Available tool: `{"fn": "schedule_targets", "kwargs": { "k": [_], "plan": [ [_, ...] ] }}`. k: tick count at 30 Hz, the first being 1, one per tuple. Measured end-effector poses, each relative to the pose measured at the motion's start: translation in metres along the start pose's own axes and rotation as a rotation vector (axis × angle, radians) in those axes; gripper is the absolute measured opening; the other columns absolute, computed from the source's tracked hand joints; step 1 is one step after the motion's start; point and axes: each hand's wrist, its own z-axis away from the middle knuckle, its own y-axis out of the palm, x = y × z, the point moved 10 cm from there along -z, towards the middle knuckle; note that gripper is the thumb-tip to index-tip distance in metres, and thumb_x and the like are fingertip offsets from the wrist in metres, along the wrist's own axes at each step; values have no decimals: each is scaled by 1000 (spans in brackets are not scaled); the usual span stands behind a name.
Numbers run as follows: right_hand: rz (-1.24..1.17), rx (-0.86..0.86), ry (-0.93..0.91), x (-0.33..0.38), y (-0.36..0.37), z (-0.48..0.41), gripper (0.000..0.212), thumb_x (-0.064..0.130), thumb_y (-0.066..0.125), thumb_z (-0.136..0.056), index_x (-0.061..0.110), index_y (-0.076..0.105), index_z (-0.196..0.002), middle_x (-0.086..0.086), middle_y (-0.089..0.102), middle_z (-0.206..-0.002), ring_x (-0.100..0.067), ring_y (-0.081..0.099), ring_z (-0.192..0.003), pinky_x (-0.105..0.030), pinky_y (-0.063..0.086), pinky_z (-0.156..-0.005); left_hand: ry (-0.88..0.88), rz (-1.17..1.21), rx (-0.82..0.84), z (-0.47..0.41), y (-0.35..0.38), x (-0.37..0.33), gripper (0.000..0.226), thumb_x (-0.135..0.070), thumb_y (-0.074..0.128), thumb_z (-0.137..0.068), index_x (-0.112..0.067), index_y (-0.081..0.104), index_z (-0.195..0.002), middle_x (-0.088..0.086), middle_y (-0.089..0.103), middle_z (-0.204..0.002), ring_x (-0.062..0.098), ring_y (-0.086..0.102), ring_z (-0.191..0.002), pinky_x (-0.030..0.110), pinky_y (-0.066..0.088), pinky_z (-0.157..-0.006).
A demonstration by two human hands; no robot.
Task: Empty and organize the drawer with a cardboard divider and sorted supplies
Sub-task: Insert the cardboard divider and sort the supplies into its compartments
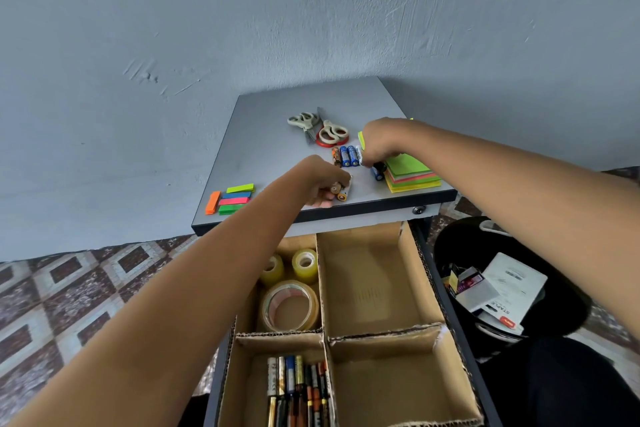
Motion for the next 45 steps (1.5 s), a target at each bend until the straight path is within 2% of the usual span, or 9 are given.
{"fn": "schedule_targets", "kwargs": {
  "k": [14, 18, 23, 29, 35, 38, 41, 43, 45],
  "plan": [
    [89, 58, -27, 10, 12, -5, 39, 30, 64, -86, 11, 39, -63, -3, 41, -66, -14, 39, -56, -25, 29, -48, -88, 112, -22, 7, -25, 30, 17, -16, 66, -85, -7, 53, -82, 10, 56, -86, 13, 51, -66, 27, 50, -57],
    [62, 62, -6, 12, 14, -6, 37, 28, 65, -84, 10, 40, -63, -4, 42, -66, -23, 49, -71, -27, 38, -60, -79, 105, -26, 11, -26, 31, 17, -18, 65, -86, -8, 53, -82, 9, 57, -86, 13, 52, -67, 26, 49, -55],
    [97, 113, -17, 19, 16, -1, 36, 23, 65, -84, 10, 42, -59, -3, 37, -62, -16, 34, -52, -25, 27, -48, -58, 124, -31, 15, -30, 32, 16, -18, 65, -86, -7, 54, -88, 8, 57, -82, 12, 52, -65, 26, 49, -56],
    [86, 110, -48, 29, 15, 3, 37, 25, 65, -85, 10, 42, -60, -2, 37, -62, -14, 34, -52, -25, 27, -48, -41, 133, -43, 19, -33, 33, 17, -18, 67, -85, -9, 52, -81, 7, 56, -82, 11, 52, -65, 26, 49, -56],
    [29, 121, -49, 32, 20, 10, 35, 23, 65, -85, 10, 41, -61, -3, 35, -63, -15, 32, -53, -25, 25, -46, -60, 185, -37, 25, -34, 42, 17, -15, 68, -84, -9, 54, -90, 6, 56, -88, 12, 53, -73, 27, 49, -58],
    [-78, 50, -61, 34, 11, 22, 36, 23, 69, -80, 11, 43, -58, -2, 35, -61, -16, 29, -51, -27, 22, -45, -64, 255, -32, 31, -39, 48, 20, -12, 69, -83, -7, 55, -96, 9, 55, -98, 16, 53, -84, 30, 52, -63],
    [-378, 14, -91, 37, 2, 41, 34, 25, 72, -77, 10, 47, -59, -3, 37, -61, -17, 31, -52, -27, 23, -47, -37, 329, -13, 45, -44, 58, 21, -11, 67, -84, -5, 57, -102, 9, 59, -94, 16, 57, -81, 29, 53, -63],
    [-669, 82, -102, 44, 11, 58, 17, 22, 71, -79, 9, 62, -76, -3, 48, -67, -14, 43, -60, -24, 33, -52, -3, 386, 10, 59, -48, 68, 8, -9, 64, -86, -8, 59, -91, 6, 62, -80, 15, 60, -71, 28, 53, -61],
    [-847, 227, -116, 57, 32, 79, 13, 17, 69, -82, 7, 67, -89, -2, 58, -74, -11, 52, -70, -23, 40, -57, 8, 447, 25, 73, -52, 87, 5, -10, 62, -88, -10, 59, -84, 4, 64, -74, 14, 64, -66, 24, 54, -54]
  ]
}}
